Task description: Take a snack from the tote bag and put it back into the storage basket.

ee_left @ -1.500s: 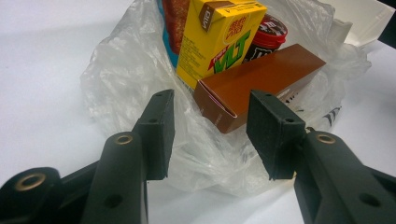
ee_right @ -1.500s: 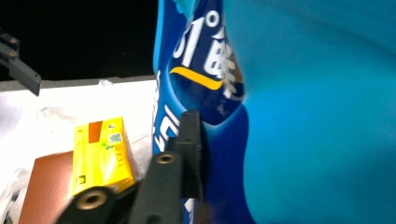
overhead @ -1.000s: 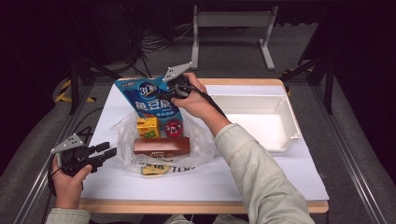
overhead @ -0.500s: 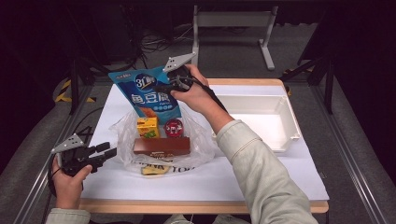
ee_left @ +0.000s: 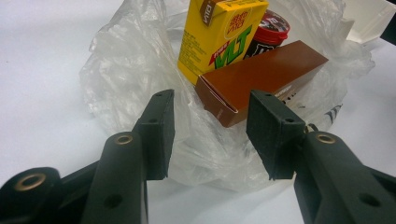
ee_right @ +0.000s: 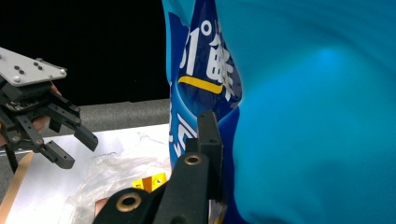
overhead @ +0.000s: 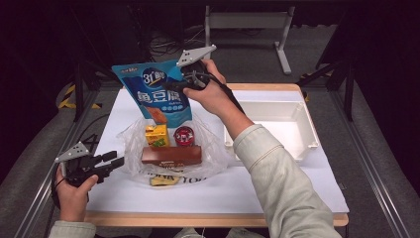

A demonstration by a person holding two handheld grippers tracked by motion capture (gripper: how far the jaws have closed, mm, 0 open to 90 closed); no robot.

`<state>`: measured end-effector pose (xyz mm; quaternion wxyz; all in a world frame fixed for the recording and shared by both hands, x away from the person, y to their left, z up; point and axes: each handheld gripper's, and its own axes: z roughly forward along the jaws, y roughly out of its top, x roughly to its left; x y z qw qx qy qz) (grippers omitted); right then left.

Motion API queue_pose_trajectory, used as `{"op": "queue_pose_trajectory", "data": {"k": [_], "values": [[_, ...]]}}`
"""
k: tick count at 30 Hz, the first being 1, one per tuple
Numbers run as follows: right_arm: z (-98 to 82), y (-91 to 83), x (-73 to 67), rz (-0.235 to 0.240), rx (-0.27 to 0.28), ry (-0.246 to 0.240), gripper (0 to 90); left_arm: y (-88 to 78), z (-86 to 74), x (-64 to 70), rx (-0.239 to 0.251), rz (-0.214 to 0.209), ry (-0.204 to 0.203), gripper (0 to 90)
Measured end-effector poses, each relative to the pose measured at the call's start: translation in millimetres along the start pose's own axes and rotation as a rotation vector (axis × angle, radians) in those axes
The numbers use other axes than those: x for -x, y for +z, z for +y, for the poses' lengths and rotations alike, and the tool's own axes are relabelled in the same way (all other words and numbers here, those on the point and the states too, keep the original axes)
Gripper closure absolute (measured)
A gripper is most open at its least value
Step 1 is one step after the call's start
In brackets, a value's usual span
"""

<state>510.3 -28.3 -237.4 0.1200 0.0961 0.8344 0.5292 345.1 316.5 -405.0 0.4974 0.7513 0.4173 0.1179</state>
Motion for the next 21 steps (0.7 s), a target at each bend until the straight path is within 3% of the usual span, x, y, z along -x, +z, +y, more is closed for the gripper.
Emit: {"op": "queue_pose_trajectory", "data": {"k": [21], "values": [[21.9, -38.8, 0.6, 0.010, 0.060, 0.024, 90.0, 3.1, 0.7, -0.6, 0.000, -0.003, -0.001, 52.1]]}}
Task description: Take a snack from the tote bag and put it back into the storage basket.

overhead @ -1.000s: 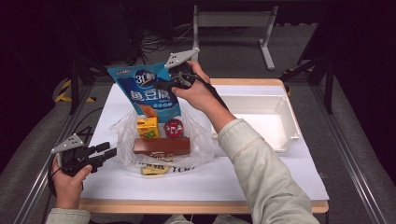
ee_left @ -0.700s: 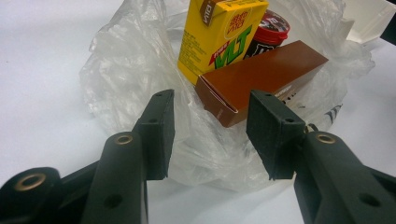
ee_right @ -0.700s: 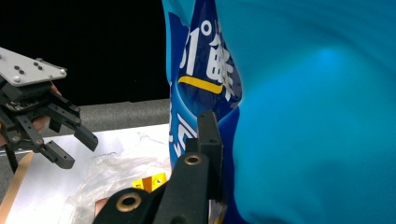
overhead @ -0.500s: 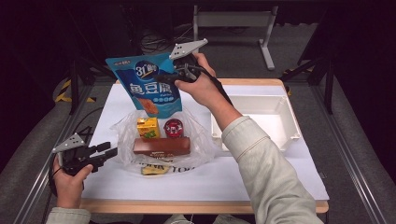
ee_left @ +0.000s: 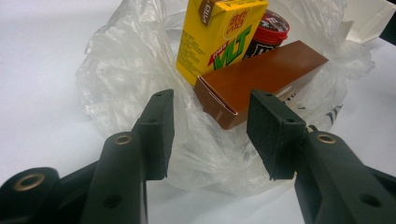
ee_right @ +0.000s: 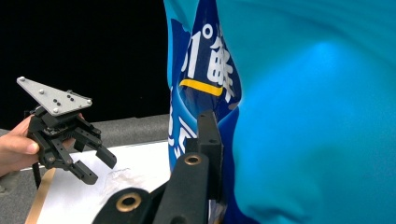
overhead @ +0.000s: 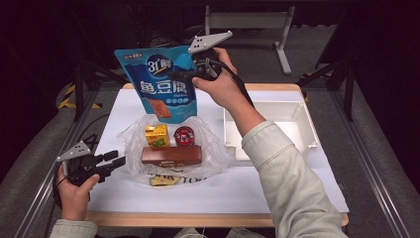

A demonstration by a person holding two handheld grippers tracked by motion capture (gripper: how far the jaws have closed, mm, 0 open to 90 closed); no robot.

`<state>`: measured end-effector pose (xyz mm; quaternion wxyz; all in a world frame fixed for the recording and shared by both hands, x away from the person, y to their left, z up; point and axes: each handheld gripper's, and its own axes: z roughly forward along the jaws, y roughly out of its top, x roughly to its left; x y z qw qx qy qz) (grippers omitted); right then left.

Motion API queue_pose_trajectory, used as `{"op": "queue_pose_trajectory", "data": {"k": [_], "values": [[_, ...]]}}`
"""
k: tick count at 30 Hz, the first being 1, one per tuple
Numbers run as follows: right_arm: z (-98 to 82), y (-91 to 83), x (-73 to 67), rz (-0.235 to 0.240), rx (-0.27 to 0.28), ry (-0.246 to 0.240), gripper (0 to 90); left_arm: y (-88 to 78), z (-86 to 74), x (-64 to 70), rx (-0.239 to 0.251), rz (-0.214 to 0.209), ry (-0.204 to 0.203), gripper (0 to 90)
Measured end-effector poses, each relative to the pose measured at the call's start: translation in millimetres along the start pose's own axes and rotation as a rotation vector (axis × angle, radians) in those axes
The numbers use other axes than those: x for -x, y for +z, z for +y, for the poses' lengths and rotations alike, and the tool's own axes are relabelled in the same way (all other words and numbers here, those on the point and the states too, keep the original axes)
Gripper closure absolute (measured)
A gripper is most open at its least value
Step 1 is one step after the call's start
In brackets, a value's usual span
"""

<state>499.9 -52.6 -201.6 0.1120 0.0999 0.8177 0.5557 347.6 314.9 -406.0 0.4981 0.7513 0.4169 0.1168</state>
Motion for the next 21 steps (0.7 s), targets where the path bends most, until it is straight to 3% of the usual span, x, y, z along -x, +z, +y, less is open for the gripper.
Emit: {"op": "queue_pose_trajectory", "data": {"k": [21], "values": [[-8.0, -62.6, 19.2, -0.074, 0.020, 0.028, 90.0, -2.1, -0.8, -1.0, 0.004, 0.017, -0.003, 50.4]]}}
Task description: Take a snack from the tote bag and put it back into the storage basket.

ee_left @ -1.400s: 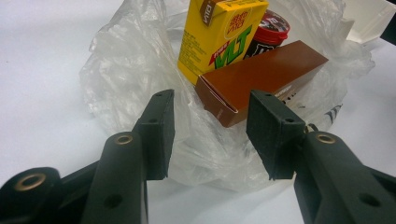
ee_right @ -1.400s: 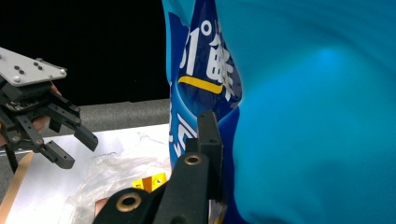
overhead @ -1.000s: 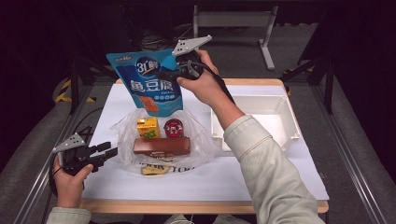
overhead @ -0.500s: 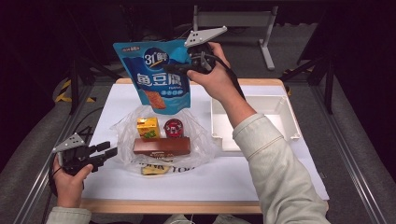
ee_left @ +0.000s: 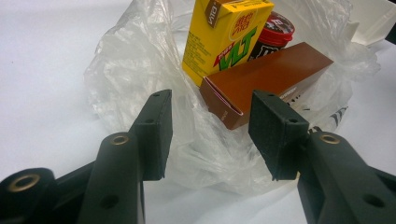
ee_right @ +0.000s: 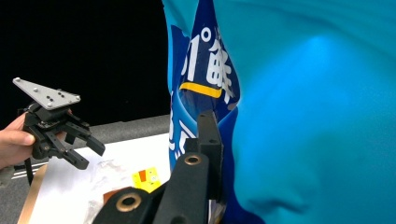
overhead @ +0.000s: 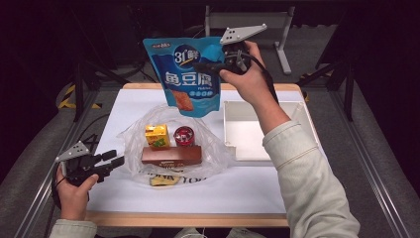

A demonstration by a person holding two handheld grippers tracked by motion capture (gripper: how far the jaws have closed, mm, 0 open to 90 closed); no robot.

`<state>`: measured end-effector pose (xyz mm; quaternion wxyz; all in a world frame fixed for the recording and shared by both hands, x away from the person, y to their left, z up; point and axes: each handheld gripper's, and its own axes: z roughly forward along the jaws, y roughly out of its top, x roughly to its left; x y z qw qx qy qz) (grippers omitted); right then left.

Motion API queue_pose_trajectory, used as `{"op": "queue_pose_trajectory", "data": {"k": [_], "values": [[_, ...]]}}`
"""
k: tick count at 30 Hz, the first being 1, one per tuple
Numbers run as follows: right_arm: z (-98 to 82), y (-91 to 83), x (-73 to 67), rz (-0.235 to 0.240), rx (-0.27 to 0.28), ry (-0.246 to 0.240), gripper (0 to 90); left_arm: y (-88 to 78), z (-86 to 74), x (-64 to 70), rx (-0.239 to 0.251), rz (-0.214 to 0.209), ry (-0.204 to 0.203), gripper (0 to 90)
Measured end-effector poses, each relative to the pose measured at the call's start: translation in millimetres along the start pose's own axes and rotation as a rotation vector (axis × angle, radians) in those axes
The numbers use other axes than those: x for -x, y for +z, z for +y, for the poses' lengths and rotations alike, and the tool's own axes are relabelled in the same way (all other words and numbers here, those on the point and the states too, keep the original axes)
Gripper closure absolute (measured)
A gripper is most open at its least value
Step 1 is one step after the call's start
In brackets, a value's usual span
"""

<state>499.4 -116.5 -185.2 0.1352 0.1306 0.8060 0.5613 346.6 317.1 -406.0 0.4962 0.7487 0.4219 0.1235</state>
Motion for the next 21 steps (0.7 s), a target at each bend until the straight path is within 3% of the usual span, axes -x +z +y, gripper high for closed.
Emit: {"op": "queue_pose_trajectory", "data": {"k": [9, 14, 21], "values": [[-6.2, -27.7, 12.9, -0.051, 0.002, 0.015, 90.0, 0.5, 0.1, -0.7, -0.001, -0.012, -0.002, 51.9], [-9.4, -41.7, 18.5, -0.074, 0.001, 0.021, 89.9, 1.7, -0.2, 0.9, -0.012, 0.012, 0.016, 51.9], [-13.6, -58.2, 24.3, -0.106, -0.007, 0.022, 90.0, 1.6, -0.3, 1.7, -0.014, 0.009, 0.019, 50.9]]}}
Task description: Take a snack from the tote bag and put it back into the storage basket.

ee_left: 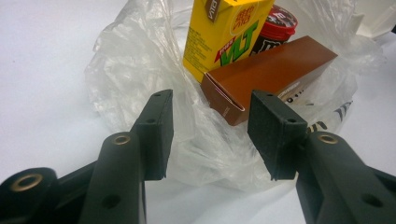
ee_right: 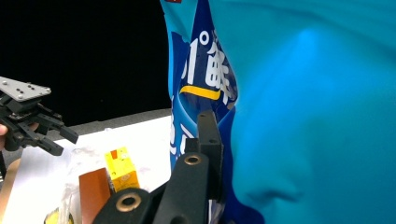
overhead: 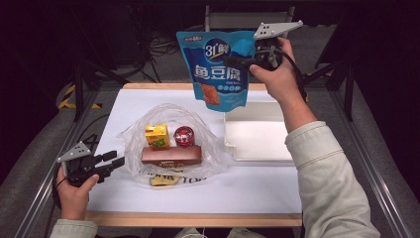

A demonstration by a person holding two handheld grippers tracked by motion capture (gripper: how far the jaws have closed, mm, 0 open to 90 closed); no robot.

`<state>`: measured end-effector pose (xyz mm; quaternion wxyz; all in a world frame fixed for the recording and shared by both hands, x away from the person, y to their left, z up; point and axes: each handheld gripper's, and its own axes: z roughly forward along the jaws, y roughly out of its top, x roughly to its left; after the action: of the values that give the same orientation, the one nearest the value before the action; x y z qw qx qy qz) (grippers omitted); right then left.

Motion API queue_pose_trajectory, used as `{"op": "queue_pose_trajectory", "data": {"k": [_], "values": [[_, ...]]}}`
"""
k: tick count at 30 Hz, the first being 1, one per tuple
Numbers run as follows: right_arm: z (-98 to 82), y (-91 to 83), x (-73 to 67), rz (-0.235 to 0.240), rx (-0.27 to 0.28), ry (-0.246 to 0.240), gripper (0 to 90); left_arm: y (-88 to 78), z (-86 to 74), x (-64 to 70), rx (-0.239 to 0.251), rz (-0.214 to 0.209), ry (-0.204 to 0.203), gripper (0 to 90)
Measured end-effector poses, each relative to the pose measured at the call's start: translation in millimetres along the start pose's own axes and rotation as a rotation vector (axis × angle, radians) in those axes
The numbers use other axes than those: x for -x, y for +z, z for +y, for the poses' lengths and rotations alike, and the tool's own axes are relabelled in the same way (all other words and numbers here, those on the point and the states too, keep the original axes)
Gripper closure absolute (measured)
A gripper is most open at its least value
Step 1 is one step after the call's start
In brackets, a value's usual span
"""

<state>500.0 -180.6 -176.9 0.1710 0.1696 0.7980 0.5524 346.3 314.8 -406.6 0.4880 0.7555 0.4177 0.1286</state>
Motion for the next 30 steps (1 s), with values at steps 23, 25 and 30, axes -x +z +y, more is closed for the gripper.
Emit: {"op": "queue_pose_trajectory", "data": {"k": [23, 25, 30], "values": [[-23.8, -44.6, 25.7, -0.069, 0.003, 0.049, 90.0, -0.7, -0.8, 0.9, -0.005, 0.004, -0.007, 49.9], [-26.4, -47.4, 28.2, -0.076, 0.002, 0.056, 89.9, 0.0, -0.6, 0.5, -0.006, 0.002, -0.010, 49.9], [-32.3, -52.2, 33.2, -0.091, -0.012, 0.064, 90.0, 0.2, -0.5, 0.1, -0.004, -0.002, -0.009, 49.2]]}}
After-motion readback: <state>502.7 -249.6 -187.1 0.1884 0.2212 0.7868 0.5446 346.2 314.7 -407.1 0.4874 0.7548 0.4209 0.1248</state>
